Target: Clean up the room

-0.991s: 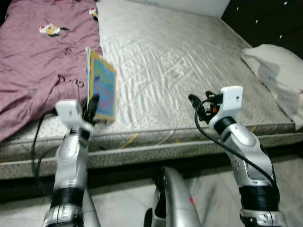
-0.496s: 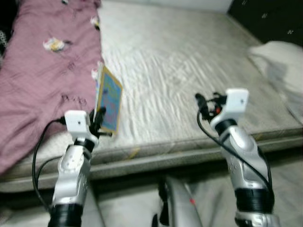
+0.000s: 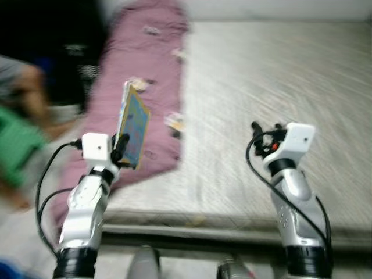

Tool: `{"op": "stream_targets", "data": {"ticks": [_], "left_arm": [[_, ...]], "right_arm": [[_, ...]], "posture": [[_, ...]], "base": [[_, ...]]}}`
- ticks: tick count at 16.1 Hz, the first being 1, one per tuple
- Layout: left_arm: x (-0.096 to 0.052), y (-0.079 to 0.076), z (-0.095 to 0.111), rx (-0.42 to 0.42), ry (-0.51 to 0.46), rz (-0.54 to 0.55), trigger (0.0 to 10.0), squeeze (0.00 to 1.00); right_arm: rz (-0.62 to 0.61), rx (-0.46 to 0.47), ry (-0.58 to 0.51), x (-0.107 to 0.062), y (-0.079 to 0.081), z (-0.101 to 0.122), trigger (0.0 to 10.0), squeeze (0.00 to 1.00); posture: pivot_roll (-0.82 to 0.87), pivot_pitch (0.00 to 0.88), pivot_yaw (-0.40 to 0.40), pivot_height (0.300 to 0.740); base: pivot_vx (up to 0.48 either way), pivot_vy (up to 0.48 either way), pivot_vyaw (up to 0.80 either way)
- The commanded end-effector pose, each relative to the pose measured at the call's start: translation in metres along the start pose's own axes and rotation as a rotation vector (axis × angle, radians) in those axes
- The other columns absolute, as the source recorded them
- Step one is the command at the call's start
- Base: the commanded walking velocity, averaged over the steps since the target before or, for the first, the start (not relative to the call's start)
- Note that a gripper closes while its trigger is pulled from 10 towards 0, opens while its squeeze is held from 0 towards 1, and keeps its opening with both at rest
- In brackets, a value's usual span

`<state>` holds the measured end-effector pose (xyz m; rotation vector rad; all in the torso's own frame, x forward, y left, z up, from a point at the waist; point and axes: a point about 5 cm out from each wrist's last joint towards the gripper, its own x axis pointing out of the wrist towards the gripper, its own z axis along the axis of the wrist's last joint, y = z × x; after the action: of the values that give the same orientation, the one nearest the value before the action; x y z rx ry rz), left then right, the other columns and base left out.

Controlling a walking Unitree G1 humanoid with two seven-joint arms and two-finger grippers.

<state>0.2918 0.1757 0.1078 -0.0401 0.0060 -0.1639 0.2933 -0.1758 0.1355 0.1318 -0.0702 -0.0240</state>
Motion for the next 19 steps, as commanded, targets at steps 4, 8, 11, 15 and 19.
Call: {"op": "stream_targets", "data": {"ticks": [4, 8, 11, 15, 19], "left_arm": [[0.009, -0.001, 0.006, 0.072, -0.011, -0.021, 10.0, 0.0], [0.005, 0.001, -0.001, 0.087, 0.02, -0.044, 10.0, 0.0], [-0.001, 0.002, -0.008, 0.071, 0.042, -0.055, 10.0, 0.0], [0.004, -0.001, -0.006, 0.074, 0.037, -0.075, 10.0, 0.0], [0.004, -0.003, -0.006, 0.067, 0.034, -0.072, 10.0, 0.0]], "right_arm": [[-0.051, 0.013, -0.015, 0.003, 0.003, -0.001, 10.0, 0.0], [-0.073, 0.0, 0.012, -0.009, 0.002, -0.011, 10.0, 0.0], [-0.116, -0.003, 0.033, -0.015, -0.004, -0.018, 10.0, 0.0], [-0.158, -0.003, 0.021, -0.007, -0.01, -0.014, 10.0, 0.0], [-0.155, -0.022, 0.014, -0.008, -0.013, -0.013, 10.0, 0.0]], "posture": [[-0.07, 0.0, 0.08, 0.74], [-0.08, 0.0, 0.098, 0.74], [-0.08, 0.0, 0.117, 0.74], [-0.08, 0.0, 0.118, 0.74], [-0.08, 0.0, 0.11, 0.74]], "base": [[0.0, 0.0, 0.0], [0.0, 0.0, 0.0], [0.0, -0.278, 0.0], [0.0, -0.452, -0.2], [0.0, -0.12, -0.5]]}}
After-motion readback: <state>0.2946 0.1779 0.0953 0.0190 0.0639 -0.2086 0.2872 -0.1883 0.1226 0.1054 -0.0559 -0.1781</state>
